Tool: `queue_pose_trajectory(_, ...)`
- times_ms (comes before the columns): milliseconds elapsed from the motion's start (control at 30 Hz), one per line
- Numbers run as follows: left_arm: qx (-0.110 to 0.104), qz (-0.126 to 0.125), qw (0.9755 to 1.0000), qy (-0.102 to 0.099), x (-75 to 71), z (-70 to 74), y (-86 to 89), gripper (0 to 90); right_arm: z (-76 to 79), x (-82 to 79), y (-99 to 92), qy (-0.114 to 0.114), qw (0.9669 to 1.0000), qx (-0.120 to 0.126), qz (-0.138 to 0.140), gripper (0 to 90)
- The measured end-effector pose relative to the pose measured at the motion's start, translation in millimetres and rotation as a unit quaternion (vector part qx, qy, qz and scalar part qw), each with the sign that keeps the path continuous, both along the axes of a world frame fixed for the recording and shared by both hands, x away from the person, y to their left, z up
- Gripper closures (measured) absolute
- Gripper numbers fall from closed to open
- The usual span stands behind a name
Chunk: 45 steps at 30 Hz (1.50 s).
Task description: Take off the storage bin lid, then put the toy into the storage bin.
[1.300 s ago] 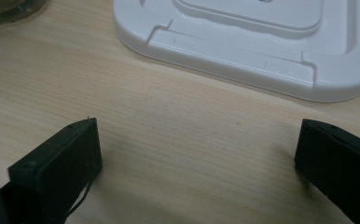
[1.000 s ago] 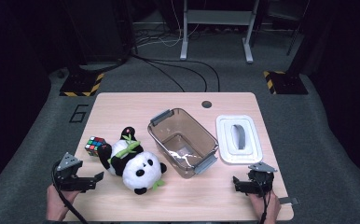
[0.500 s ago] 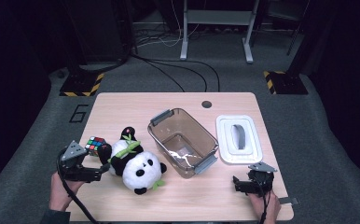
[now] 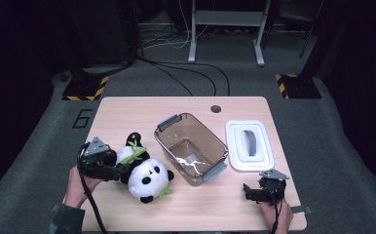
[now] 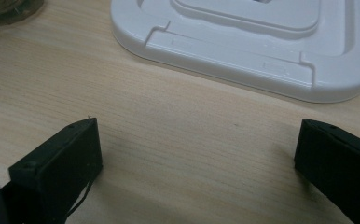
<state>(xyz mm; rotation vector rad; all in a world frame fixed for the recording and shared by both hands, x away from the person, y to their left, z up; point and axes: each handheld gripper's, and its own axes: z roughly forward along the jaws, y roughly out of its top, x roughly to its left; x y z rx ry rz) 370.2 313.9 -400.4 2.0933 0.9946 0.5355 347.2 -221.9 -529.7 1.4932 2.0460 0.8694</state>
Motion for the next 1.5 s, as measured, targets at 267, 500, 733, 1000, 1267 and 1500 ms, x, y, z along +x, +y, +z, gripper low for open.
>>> queue_pose_trajectory(267, 0.01, -0.009, 0.9999, 0.004, 8.9, -2.1, -11.2, 2.4, 0.1, -0.1, 0.0, 0.0, 1.0, 0.0, 0.0, 0.2)
queue_pose_trajectory(500, 0.023, -0.018, 0.9995, 0.015, 16.6, -7.3, -18.0, 5.6, 0.0, -0.1, 0.1, 0.0, 1.0, 0.0, 0.0, 0.2)
queue_pose_trajectory(733, 0.045, -0.032, 0.9981, 0.029, 22.5, -17.8, -27.8, 29.3, 0.0, -0.1, 0.0, 0.0, 1.0, 0.0, 0.0, 0.2)
queue_pose_trajectory(1000, 0.06, -0.011, 0.9975, 0.036, 26.0, -30.8, -32.4, 56.7, 0.0, 0.0, 0.0, 0.0, 1.0, 0.0, 0.001, 0.3)
queue_pose_trajectory(1267, 0.065, -0.002, 0.9975, 0.025, 23.0, -35.2, -29.5, 73.2, 0.0, 0.5, -0.4, -0.001, 1.0, -0.003, 0.004, 0.3)
queue_pose_trajectory(1500, 0.039, -0.009, 0.9991, 0.015, 18.4, -31.8, -22.5, 75.2, 0.0, 0.7, -0.4, -0.001, 1.0, -0.003, 0.004, 0.3)
